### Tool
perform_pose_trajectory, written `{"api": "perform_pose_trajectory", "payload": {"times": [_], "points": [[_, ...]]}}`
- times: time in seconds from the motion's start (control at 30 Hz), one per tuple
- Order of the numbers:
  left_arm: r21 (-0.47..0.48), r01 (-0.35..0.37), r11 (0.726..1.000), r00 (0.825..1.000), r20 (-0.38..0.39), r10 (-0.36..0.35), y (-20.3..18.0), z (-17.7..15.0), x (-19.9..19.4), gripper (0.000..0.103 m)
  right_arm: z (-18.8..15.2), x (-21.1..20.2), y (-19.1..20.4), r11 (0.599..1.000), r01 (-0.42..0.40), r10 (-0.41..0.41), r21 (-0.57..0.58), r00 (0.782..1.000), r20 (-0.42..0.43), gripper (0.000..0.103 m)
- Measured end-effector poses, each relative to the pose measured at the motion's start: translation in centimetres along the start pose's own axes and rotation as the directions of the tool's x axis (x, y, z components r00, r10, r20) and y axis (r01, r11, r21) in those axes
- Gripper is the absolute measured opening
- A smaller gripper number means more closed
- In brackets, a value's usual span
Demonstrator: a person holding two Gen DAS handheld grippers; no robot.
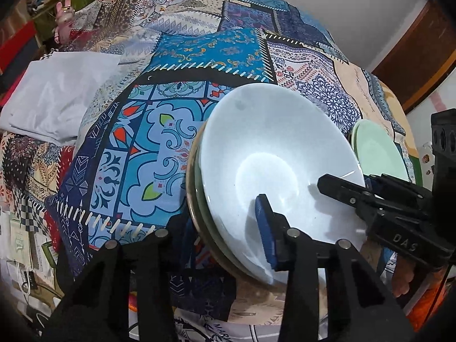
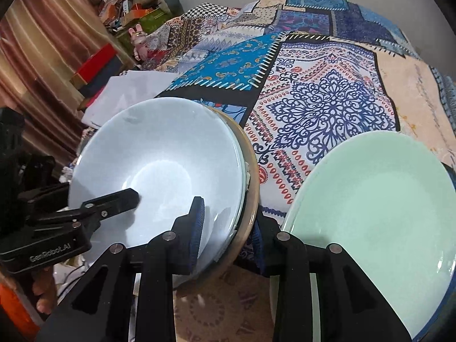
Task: Organize plates and bowls
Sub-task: 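Carry the nested bowls with both grippers over the pale green plate stack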
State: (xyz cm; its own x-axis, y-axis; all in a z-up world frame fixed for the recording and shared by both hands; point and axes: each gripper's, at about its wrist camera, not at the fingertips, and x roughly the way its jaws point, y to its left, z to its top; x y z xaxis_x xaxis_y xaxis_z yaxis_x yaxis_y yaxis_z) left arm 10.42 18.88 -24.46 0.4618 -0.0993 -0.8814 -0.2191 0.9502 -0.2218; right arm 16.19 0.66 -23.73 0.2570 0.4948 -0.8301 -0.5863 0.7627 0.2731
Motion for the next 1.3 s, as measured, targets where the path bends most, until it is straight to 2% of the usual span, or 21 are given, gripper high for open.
{"api": "perform_pose_trajectory", "payload": {"times": [0.13, 0.4, 0.73, 1.3], "points": [[-0.004, -0.046, 0.999, 0.999, 0.012, 0.046, -0.8, 0.3, -0.1, 0.04, 0.2, -0.2, -0.5, 0.999, -0.022, 0.022, 0.027, 1.0, -0.008, 0.028], [-0.02, -0.034, 0.999, 0.999, 0.015, 0.034, -0.7, 0.7, -0.5, 0.04, 0.3, -0.8, -0.8, 0.998, -0.022, 0.021, 0.055, 1.0, 0.009, 0.026], [0.0, -0.014, 1.0, 0.999, 0.05, 0.014, -2.1, 1.5, -2.0, 0.04, 0.9, -3.7, -1.5, 0.997, -0.02, 0.015, 0.073, 0.997, 0.077, 0.026], [0.09, 0.033, 0.995, 0.993, 0.112, -0.043, -7.4, 3.5, -4.6, 0.04, 1.1, -9.2, -4.4, 0.993, 0.043, -0.062, 0.109, 0.983, 0.174, 0.025]]}}
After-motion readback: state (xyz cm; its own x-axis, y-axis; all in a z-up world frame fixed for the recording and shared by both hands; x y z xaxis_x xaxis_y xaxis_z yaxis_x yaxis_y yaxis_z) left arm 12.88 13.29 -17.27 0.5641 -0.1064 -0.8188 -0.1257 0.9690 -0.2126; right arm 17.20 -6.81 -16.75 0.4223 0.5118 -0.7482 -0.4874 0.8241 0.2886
